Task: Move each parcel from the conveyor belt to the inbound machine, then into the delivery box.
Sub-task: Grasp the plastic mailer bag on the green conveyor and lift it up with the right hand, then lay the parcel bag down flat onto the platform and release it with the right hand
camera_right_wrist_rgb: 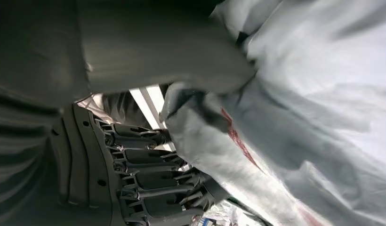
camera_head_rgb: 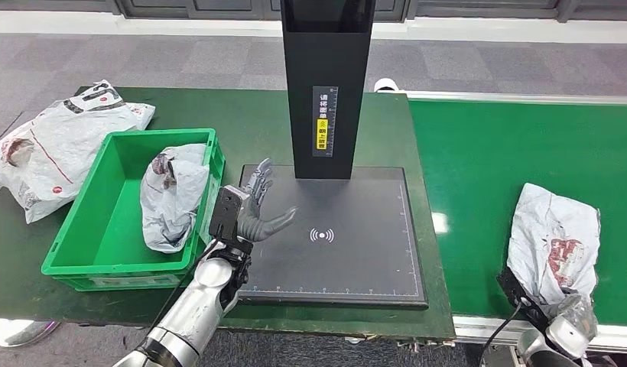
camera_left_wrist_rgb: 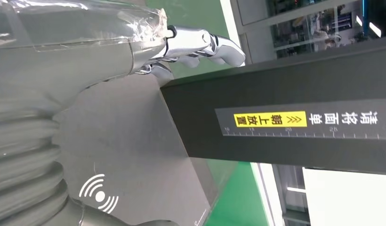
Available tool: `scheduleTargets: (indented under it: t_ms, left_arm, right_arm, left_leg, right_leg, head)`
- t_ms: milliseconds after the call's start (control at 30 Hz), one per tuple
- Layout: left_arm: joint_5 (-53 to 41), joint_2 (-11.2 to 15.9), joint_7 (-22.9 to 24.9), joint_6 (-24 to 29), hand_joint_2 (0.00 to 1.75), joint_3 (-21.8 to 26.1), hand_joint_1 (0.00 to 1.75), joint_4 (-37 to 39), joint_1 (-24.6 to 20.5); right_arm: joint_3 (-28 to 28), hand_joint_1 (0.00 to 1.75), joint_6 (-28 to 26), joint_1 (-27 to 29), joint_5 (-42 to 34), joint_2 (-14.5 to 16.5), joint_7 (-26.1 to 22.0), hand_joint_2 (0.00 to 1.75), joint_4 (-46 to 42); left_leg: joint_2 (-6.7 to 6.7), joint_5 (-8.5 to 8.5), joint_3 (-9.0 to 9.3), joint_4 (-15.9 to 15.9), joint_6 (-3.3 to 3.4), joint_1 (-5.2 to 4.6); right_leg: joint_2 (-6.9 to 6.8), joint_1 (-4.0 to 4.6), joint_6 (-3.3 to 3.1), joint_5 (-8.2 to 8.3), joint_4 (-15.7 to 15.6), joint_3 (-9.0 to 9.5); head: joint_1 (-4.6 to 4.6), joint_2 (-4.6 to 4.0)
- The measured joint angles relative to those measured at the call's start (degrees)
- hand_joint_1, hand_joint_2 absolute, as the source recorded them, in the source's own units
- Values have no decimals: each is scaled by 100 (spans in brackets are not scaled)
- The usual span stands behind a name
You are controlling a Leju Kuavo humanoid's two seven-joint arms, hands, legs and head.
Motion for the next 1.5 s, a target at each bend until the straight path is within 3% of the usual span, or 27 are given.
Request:
scheduleTargets:
  t_ms: [300, 433, 500, 667, 867, 1033, 1167, 1300, 1500]
  left_arm:
    - [48, 98, 38, 172, 175, 2, 0, -189, 127]
    - [30, 124, 43, 346, 175, 8, 0, -365, 263]
    - [-21, 125, 38, 441, 175, 21, 0, -498, 342]
    - [-145, 125, -35, 624, 175, 165, 0, -800, 462]
    - [-202, 96, -58, 613, 175, 290, 0, -915, 463]
    - [-258, 81, -103, 539, 175, 298, 0, -897, 388]
    - [-258, 79, -126, 482, 175, 297, 0, -834, 247]
    - [-185, 79, -147, 463, 175, 297, 0, -796, 170]
    - [-70, 79, -242, 665, 175, 299, 0, -856, 175]
  right_arm:
    - [-13, 175, -1132, -121, -124, 193, -989, 175, 40]
    - [22, 175, -1832, -81, -605, 507, -2090, 175, -301]
    - [166, 175, -1895, 55, -1001, 748, -2509, 175, -821]
    - [1358, 175, -1494, 779, -1969, 1208, -2660, 175, -2916]
    - [2916, 175, -1204, 1402, -2110, 1467, -2678, 175, -4566]
    - [4016, 175, -4, 1755, -2561, 1498, -2557, 175, -5080]
    - [4562, 0, 693, 1827, -2830, 1445, -2421, 175, -5049]
    - [4859, 0, 993, 1771, -2894, 1309, -2241, 175, -4916]
    - [5033, 0, 850, 1668, -2909, 1165, -2053, 175, -4797]
  left_leg:
    - [-1, 4, -7, -2, -1, 0]
    - [4, 4, -11, -4, -4, 2]
    - [3, 5, -13, -5, -6, 2]
    - [-13, 5, -23, -5, -13, 3]
    - [-10, 0, -25, -6, -20, 4]
    - [-9, -3, -27, -6, -23, 4]
    - [-9, -3, -29, -6, -23, 3]
    - [-9, -2, -28, -5, -23, 3]
    - [-10, -3, -28, -5, -23, 3]
  right_leg:
    - [4, 1, -1, 3, 8, -14]
    - [10, 2, -6, 0, 20, -27]
    - [8, 2, -11, -4, 22, -33]
    - [-9, 3, -25, -15, 31, -44]
    - [-7, 5, -33, -22, 32, -50]
    - [-5, 4, -36, -24, 31, -53]
    - [-6, 3, -36, -23, 31, -53]
    - [-5, 3, -35, -22, 30, -53]
    - [-7, 3, -35, -22, 31, -52]
  head:
    - [-1, 0]
    - [-1, 0]
    - [-1, 0]
    - [-1, 0]
    - [-1, 0]
    - [-1, 0]
    - [-1, 0]
    - [-1, 0]
    - [-1, 0]
